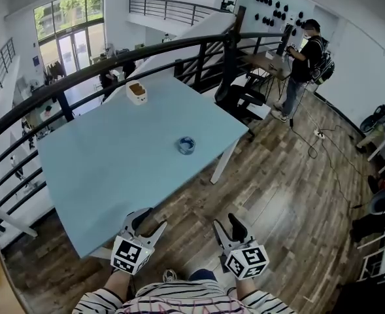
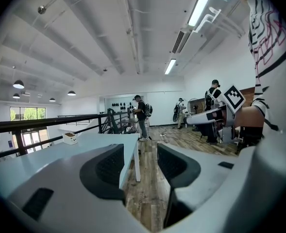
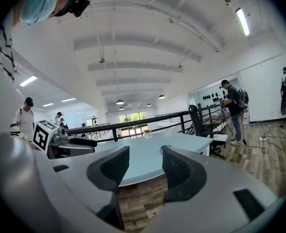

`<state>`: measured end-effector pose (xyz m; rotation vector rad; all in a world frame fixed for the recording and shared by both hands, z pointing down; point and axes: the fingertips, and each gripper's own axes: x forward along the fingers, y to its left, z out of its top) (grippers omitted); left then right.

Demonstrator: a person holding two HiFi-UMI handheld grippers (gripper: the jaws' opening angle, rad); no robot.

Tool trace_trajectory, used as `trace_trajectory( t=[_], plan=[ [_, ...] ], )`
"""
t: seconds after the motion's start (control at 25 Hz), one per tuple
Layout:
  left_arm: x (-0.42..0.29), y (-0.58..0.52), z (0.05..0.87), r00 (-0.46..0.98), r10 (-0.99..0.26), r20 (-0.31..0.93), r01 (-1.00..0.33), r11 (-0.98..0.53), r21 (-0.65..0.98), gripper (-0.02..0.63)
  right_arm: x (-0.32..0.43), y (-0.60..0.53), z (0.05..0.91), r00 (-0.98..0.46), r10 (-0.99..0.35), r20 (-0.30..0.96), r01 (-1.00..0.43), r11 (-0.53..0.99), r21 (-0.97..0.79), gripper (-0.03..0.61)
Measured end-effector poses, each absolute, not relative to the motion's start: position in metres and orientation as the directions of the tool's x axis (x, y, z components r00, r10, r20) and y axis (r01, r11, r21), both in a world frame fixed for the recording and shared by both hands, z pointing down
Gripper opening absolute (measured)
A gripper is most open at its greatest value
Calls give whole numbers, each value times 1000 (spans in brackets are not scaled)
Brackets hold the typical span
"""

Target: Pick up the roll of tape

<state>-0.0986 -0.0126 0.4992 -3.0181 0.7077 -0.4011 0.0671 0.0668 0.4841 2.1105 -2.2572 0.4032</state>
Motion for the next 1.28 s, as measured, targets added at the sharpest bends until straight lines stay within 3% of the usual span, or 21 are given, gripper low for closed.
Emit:
trace_trajectory(
  t=[0.4,0.96,1.28],
  plan=[
    [-75,-76,511,828,-498,258,-497,-864,-74,193,106,-13,498,-145,-967,211,-980,111,-164,207],
    [4,-169,508,695,-663,278,-667,-739,-94,193,185,-153,510,-393,-883,255,-919,368,-143,207],
    [16,-201,515,578,-772,263,-777,-620,-112,193,203,-216,537,-517,-798,311,-850,522,-73,207]
  ],
)
